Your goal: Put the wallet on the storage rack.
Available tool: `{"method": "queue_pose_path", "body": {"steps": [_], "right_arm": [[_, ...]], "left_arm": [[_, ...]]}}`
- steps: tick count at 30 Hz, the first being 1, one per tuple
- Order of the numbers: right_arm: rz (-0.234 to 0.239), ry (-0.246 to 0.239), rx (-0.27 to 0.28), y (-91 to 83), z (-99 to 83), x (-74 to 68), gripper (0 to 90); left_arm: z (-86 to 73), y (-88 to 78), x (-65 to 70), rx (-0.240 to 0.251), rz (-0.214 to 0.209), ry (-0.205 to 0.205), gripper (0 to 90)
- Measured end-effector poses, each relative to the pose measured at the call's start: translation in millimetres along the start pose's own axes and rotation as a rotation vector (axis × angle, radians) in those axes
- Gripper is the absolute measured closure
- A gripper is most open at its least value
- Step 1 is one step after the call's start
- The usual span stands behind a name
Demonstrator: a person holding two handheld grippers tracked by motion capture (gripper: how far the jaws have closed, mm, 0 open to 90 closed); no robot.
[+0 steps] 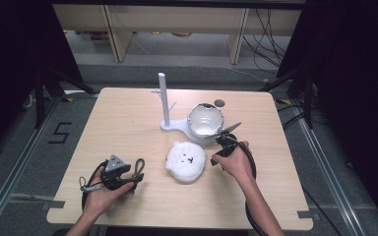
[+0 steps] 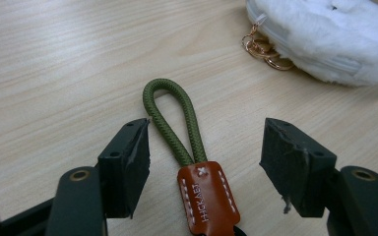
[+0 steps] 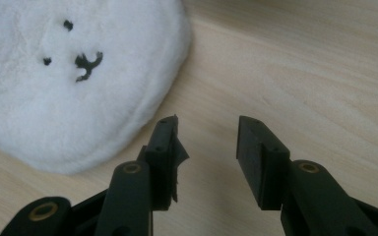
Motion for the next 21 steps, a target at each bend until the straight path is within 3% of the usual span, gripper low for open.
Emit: {"method": "queue_pose_path", "body": {"steps": [4,7,9,14,15,16,18,21], "right_arm": [[0.01,-0.017,0.006,1.8,4.3,-4.3,60.7],[0.009,-0.081,0.023,3.2,8.3,-2.7,60.5],[0.006,-0.013,-0.001,3.1,8.3,-8.4,60.5],[0.015,-0.066,0.019,6.3,12.3,-9.2,60.2],[0.008,-0.024,-0.009,5.8,11.7,-11.9,60.2],[0.011,-0.012,-0.014,6.2,11.5,-13.5,60.1],[0.017,-0.035,-0.006,7.3,13.2,-13.6,60.0],[0.022,0.001,-0.018,8.3,14.2,-17.3,59.8]], "left_arm": [[0.1,0.0,0.9,0.009,-0.001,-0.013,34.3],[0.3,-0.8,0.3,0.002,0.0,-0.009,34.2],[0.4,-0.9,0.3,0.002,0.0,-0.009,34.2],[0.5,-1.0,0.4,0.003,0.0,-0.007,34.2],[0.5,-1.2,0.4,0.001,-0.001,-0.005,34.2],[0.6,-1.3,0.5,0.002,-0.001,-0.006,34.2],[0.9,-1.7,0.3,0.003,0.0,-0.003,34.2],[0.9,-1.6,0.7,0.01,0.003,-0.008,34.2]]}}
Point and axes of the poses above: each handheld gripper's, and its own axes: y roughly forward along the jaws, z roughly out of its top, x roughly to its right, the point moved 3 cm from there along y, roughly forward along the jaws, and after that the axes turned 10 degrees about z, right-handed, at the moved point
